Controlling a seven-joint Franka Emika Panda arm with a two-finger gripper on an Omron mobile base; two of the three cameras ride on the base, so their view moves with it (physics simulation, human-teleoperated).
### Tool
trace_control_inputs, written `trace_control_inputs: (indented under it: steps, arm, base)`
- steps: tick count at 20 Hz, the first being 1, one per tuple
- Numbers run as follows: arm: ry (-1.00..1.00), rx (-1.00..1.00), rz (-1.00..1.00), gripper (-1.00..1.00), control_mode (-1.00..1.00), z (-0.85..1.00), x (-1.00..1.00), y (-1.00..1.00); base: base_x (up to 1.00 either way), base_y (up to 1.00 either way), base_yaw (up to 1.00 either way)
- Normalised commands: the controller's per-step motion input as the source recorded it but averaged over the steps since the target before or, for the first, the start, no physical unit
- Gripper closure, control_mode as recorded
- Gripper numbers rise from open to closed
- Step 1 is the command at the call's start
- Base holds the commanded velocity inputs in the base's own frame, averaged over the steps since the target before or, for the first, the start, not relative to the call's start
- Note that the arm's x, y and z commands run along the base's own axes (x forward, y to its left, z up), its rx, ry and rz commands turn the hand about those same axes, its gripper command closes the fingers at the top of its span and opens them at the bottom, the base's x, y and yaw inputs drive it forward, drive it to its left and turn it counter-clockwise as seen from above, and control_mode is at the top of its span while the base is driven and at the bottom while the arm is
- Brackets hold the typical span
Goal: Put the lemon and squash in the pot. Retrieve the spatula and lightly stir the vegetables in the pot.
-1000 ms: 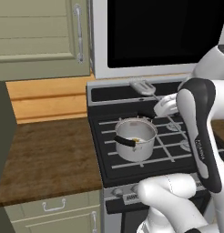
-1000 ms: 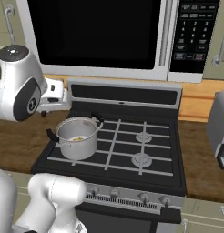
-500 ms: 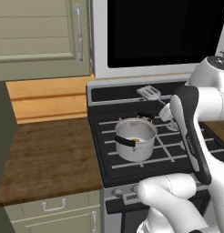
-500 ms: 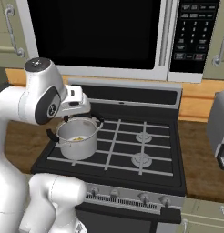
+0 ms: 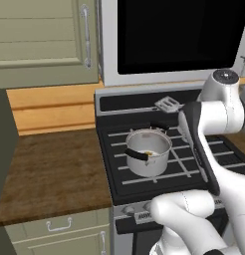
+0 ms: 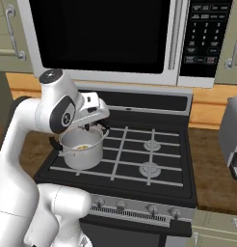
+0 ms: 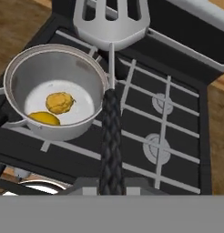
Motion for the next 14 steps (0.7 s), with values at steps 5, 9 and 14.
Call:
trace_control_inputs:
  steps: [5,9,14]
  arm:
    - [0.0,-0.18,-0.01,1.0,-1.0,-0.14,0.27,-0.19]
    - [0.0,-0.17,0.1,1.0,-1.0,-0.24,0.45,-0.01]
    - [0.07,-0.28,0.28,1.0,-1.0,-0.19,0.24,0.0]
  base:
    - [0.0,0.0,0.0]
    - [0.0,0.0,0.0]
    - [0.0,0.0,0.0]
